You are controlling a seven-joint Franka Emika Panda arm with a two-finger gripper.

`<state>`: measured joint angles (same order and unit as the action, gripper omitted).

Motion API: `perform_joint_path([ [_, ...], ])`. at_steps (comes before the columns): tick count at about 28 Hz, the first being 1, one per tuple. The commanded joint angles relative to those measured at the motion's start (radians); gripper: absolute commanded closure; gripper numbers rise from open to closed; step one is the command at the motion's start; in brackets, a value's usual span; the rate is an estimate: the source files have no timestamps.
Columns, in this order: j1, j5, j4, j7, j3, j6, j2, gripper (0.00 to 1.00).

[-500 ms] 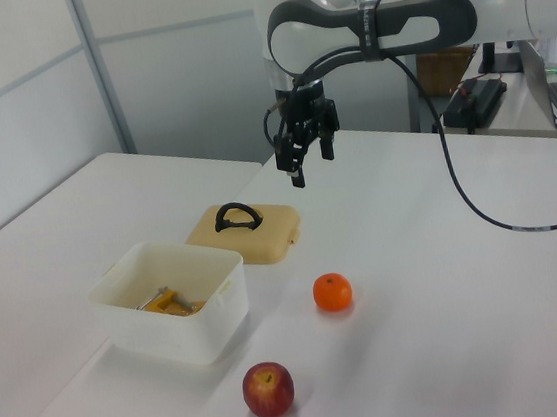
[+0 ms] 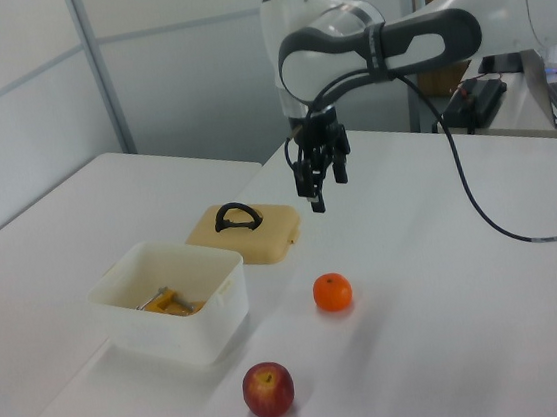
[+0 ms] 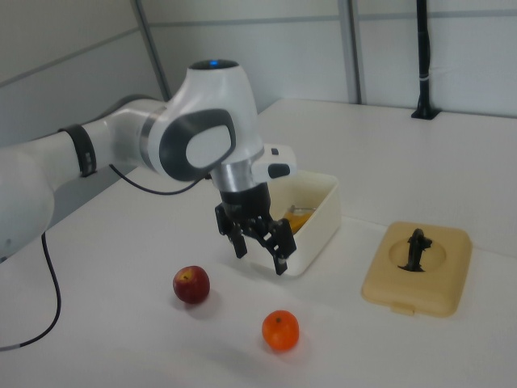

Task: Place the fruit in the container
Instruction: 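Move the open gripper down over the orange tangerine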

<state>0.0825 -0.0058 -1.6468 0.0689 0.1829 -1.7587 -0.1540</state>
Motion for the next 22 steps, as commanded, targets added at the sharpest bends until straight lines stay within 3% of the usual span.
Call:
perform_joint_path([
  [1,0.003,0.02,-0.148,0.014,0.001,-0.116,0.057,0.0],
  [8,0.013,-0.013,-0.261,0.003,-0.002,-0.234,0.054,0.0],
  [13,0.02,-0.072,-0.324,-0.058,-0.006,-0.321,0.041,0.0],
  [22,0.045,-0.155,-0.349,-0.182,-0.006,-0.446,-0.047,0.0],
])
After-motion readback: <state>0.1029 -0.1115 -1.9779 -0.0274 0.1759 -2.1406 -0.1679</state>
